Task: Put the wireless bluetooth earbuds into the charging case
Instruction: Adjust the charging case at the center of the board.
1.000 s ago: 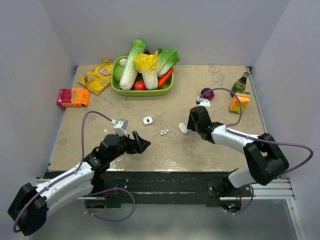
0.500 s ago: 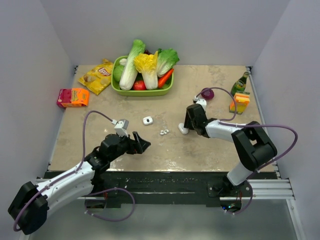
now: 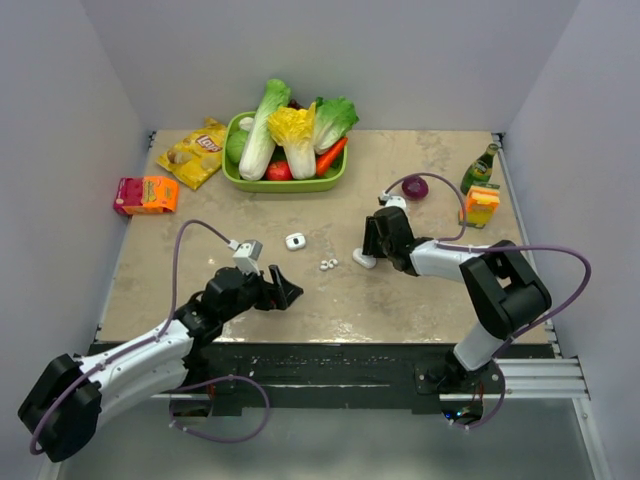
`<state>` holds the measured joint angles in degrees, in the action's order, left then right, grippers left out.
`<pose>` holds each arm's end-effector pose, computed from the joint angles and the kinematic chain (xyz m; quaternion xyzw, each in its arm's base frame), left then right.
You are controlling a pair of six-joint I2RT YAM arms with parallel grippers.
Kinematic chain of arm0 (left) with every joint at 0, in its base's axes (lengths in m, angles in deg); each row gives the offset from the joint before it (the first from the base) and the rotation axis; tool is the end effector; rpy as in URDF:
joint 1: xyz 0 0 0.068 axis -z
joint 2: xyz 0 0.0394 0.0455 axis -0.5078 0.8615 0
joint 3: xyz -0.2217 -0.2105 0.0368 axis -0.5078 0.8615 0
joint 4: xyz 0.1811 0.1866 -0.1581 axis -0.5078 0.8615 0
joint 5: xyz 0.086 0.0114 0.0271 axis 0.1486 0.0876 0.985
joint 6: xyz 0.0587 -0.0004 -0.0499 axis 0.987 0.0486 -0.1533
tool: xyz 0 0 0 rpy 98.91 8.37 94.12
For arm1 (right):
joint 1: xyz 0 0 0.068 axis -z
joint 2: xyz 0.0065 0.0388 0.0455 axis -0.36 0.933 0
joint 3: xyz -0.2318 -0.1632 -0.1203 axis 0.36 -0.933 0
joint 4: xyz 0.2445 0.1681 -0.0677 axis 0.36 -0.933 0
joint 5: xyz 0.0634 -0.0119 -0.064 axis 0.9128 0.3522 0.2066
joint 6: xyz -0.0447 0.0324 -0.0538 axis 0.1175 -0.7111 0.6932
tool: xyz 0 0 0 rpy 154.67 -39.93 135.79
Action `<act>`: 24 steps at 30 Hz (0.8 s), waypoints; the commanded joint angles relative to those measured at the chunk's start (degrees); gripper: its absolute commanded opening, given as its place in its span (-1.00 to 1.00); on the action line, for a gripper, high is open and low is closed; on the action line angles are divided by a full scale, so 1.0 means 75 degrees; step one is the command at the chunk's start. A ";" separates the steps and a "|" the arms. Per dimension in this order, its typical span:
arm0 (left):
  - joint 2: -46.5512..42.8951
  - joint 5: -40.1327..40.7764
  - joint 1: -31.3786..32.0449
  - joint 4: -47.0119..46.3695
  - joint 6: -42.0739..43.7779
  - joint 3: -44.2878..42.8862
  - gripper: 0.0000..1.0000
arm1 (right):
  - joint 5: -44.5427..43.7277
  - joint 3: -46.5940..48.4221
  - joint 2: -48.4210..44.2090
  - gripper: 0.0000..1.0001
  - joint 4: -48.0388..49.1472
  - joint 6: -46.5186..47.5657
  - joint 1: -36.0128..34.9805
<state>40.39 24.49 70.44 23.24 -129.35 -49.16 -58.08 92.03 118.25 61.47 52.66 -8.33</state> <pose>0.1636 -0.1410 0.1589 -0.0107 0.8404 -0.3749 0.3913 0.3334 0.1709 0.1307 0.0260 0.9112 0.0949 0.4000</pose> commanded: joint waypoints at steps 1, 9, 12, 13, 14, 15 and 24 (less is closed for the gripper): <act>0.0167 -0.0147 0.0079 -0.0501 0.0196 -0.0107 0.76 | 0.0388 -0.0144 -0.0066 0.04 0.0104 0.0202 0.0033; 0.0424 0.0566 0.0091 0.0154 0.0466 -0.0783 0.79 | -0.0806 -0.0086 -0.2053 0.52 -0.0656 -0.0641 0.0033; 0.1044 0.1140 0.0138 0.0646 0.0455 -0.1509 0.83 | -0.1136 0.0219 -0.2806 0.61 -0.1346 -0.0770 0.0033; 0.1266 0.1478 0.0196 0.0752 0.0431 -0.1722 0.84 | -0.1147 0.0324 -0.3238 0.62 -0.1570 -0.0747 0.0033; 0.1744 0.1691 0.0394 0.0927 0.0327 -0.1921 0.86 | -0.1171 0.0337 -0.3474 0.62 -0.1653 -0.0666 0.0033; 0.2004 0.1890 0.0547 0.0975 0.0279 -0.2376 0.93 | -0.1009 0.0348 -0.3674 0.62 -0.1735 -0.0642 0.0022; 0.6340 0.4073 0.2271 0.2781 0.0606 -0.6477 0.98 | -0.0749 -0.0026 -0.6299 0.63 -0.2977 -0.0349 0.0022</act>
<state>78.38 48.87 86.13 38.34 -127.30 -86.74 -63.42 92.68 77.16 45.08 48.95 -8.18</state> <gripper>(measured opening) 0.997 0.809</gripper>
